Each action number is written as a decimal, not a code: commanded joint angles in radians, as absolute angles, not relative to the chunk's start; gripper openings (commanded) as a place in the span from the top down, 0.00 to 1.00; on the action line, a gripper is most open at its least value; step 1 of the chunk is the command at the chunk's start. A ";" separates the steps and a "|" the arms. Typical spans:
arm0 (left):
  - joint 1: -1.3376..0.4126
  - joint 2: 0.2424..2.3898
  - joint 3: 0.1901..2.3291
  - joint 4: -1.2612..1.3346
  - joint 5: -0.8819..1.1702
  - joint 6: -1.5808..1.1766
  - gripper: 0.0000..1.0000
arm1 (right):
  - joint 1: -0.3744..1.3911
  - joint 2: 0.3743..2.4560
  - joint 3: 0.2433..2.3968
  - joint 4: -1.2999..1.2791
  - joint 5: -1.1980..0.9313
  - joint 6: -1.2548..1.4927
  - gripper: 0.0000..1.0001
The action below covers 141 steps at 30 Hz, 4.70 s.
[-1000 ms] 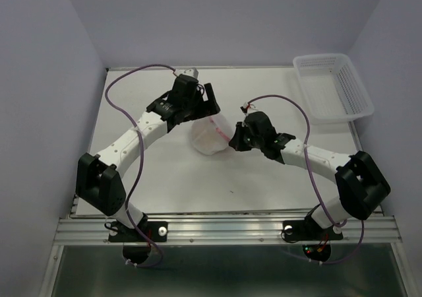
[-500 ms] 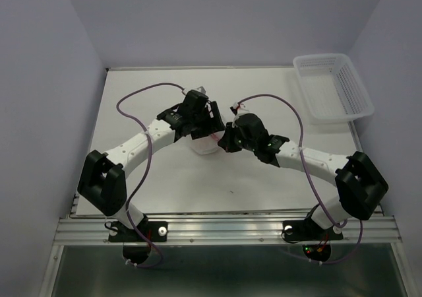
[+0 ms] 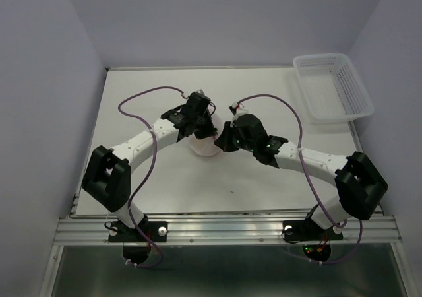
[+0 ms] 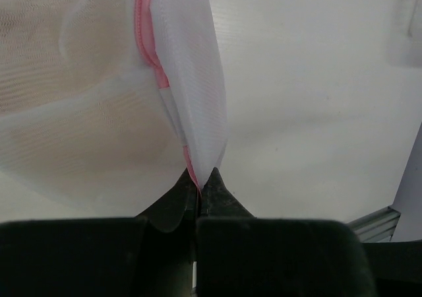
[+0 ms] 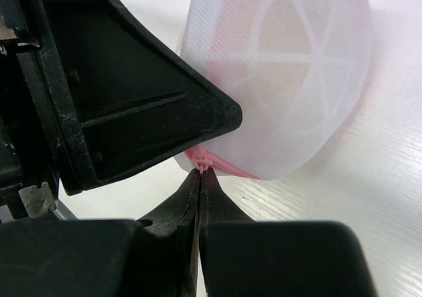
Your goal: Unzip the laundry bag and remove the bra
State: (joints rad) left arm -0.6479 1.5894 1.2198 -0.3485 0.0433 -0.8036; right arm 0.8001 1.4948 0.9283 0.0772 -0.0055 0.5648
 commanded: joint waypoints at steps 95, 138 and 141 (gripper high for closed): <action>-0.400 1.646 1.134 0.101 0.561 -0.500 0.04 | 0.723 1.513 0.960 0.074 0.046 0.529 0.99; -0.325 1.773 1.170 0.295 0.801 -0.706 1.00 | 0.526 1.417 0.862 -0.080 0.097 0.425 0.99; -0.301 1.772 1.178 0.279 0.830 -0.678 1.00 | 0.476 1.413 0.850 -0.081 0.101 0.405 0.99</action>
